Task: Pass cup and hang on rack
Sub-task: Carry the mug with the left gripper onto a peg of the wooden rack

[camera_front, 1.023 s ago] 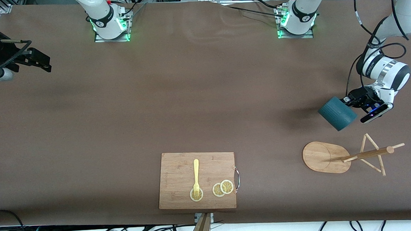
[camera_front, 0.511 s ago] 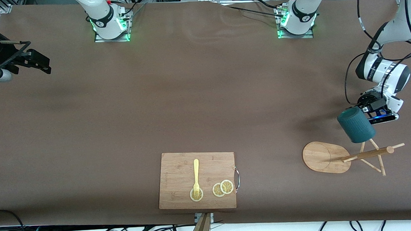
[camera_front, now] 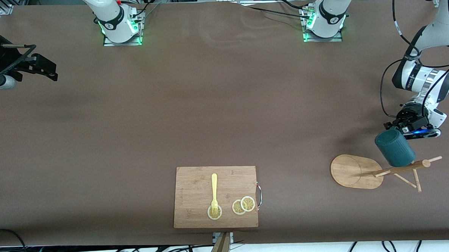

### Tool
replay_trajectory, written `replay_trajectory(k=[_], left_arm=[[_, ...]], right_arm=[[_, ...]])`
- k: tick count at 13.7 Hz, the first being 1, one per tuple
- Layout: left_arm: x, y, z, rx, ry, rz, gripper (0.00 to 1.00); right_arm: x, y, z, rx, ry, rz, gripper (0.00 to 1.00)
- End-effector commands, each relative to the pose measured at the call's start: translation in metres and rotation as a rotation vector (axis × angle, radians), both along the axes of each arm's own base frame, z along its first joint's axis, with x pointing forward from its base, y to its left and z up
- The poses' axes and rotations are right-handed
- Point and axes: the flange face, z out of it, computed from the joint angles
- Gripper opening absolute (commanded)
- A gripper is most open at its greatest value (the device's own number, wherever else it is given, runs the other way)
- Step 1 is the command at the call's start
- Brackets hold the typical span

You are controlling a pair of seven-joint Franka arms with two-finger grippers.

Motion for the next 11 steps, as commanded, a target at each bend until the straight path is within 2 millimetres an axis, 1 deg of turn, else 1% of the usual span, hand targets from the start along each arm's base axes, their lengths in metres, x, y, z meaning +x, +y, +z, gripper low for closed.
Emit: replay_trajectory(k=[1, 2, 4, 5, 6, 7, 8, 9, 10, 11], left_arm=[[0.015, 0.013, 0.001, -0.02, 0.008, 0.031, 0.0], [0.019, 0.016, -0.004, -0.023, 0.006, 0.038, 0.0], [0.023, 0.019, -0.005, -0.01, 0.008, 0.046, 0.0], [0.023, 0.019, -0.004, -0.006, 0.008, 0.042, 0.04], [0.023, 0.02, -0.004, 0.001, 0.008, 0.038, 0.13], [0.024, 0.023, -0.002, 0.01, 0.002, 0.035, 0.28], [0.023, 0.024, 0.0, 0.015, -0.001, 0.029, 0.55], [0.022, 0.024, -0.001, 0.02, -0.002, 0.021, 0.66], [0.019, 0.029, -0.001, 0.026, -0.003, 0.026, 0.88], [0.017, 0.034, -0.001, 0.032, -0.003, 0.025, 1.0]], right_arm=[[0.001, 0.004, 0.007, 0.031, -0.004, 0.009, 1.0], [0.001, 0.004, 0.008, 0.033, -0.006, 0.011, 1.0], [0.0, 0.004, 0.009, 0.033, -0.006, 0.011, 1.0], [0.0, 0.005, 0.009, 0.033, -0.006, 0.013, 1.0], [-0.001, 0.005, 0.01, 0.033, -0.006, 0.013, 1.0], [-0.002, 0.004, 0.012, 0.033, -0.009, 0.013, 1.0], [-0.002, 0.005, 0.012, 0.039, -0.008, 0.013, 1.0], [-0.001, 0.006, 0.01, 0.042, -0.005, 0.013, 1.0], [-0.001, 0.006, 0.01, 0.042, -0.005, 0.013, 1.0], [-0.001, 0.005, 0.01, 0.042, -0.005, 0.013, 1.0]])
